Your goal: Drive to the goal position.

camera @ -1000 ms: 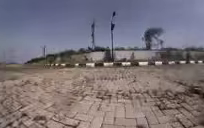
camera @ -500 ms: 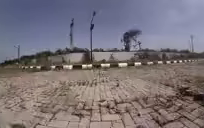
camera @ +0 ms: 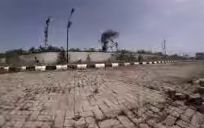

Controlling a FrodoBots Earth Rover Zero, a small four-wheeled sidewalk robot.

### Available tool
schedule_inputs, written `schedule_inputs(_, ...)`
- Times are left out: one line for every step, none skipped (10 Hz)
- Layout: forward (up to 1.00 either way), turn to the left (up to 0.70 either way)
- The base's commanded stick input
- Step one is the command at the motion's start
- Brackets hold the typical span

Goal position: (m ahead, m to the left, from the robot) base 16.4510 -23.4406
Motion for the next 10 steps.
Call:
schedule_inputs(1.0,0.0)
schedule_inputs(1.0,0.0)
schedule_inputs(1.0,0.0)
schedule_inputs(1.0,0.0)
schedule_inputs(1.0,0.0)
schedule_inputs(1.0,-0.02)
schedule_inputs(1.0,-0.06)
schedule_inputs(1.0,-0.12)
schedule_inputs(1.0,-0.2)
schedule_inputs(1.0,-0.32)
